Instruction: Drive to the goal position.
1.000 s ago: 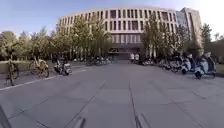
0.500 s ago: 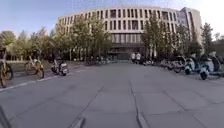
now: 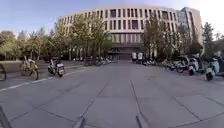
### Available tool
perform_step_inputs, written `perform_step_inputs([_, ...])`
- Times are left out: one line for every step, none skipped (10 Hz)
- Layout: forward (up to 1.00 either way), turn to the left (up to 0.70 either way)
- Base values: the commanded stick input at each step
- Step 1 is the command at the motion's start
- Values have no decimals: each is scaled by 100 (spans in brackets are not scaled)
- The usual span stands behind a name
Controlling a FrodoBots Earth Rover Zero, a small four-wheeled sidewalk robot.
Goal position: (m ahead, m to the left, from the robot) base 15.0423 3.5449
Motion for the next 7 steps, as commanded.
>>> perform_step_inputs([60,0])
perform_step_inputs([60,0])
perform_step_inputs([60,0])
perform_step_inputs([60,0])
perform_step_inputs([60,0])
perform_step_inputs([60,0])
perform_step_inputs([60,0])
